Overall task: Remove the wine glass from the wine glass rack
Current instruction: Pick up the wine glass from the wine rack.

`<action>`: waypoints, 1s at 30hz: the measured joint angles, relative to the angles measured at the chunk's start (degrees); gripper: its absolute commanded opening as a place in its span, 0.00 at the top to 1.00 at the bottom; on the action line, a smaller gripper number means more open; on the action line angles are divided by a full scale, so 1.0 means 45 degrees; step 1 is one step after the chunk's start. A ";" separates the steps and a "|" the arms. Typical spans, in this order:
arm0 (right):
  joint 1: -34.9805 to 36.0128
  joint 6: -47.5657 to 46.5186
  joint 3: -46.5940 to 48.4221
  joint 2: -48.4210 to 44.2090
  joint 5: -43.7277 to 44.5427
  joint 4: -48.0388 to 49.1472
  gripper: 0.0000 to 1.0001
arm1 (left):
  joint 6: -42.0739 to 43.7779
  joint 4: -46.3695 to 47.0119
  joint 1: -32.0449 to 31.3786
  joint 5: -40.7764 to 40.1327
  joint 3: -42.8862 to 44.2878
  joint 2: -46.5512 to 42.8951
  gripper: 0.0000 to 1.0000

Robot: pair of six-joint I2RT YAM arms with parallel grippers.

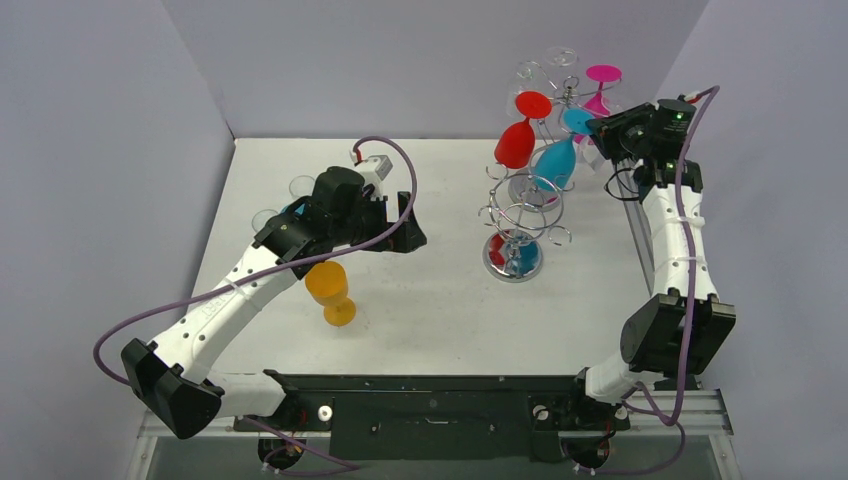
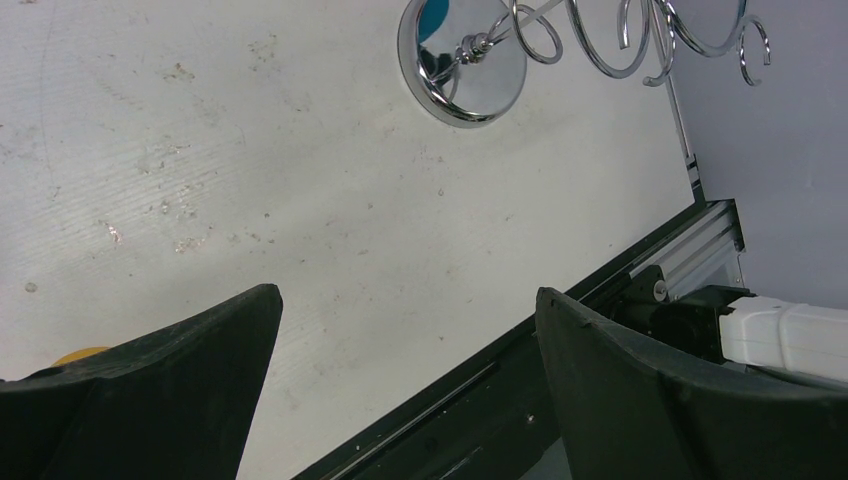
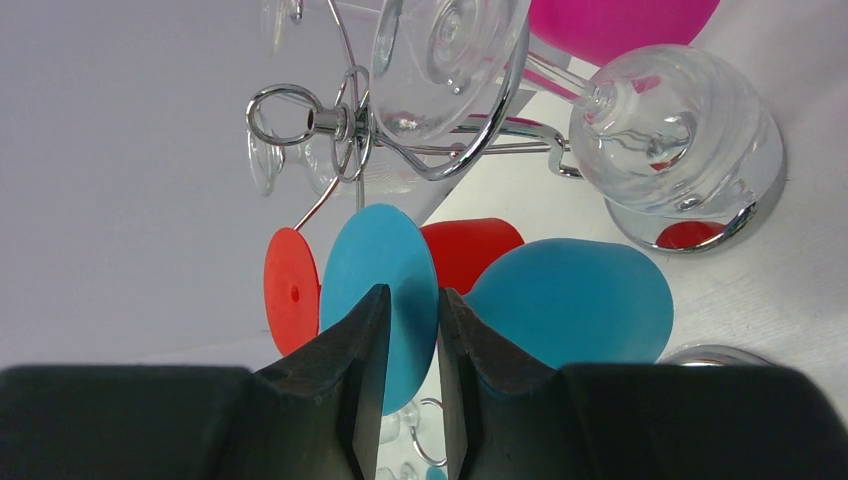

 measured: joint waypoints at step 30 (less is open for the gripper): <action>-0.0272 0.2089 -0.2288 -0.0962 -0.1103 0.3036 1.00 | -0.0044 -0.0005 -0.0223 -0.0238 0.0131 0.0209 0.04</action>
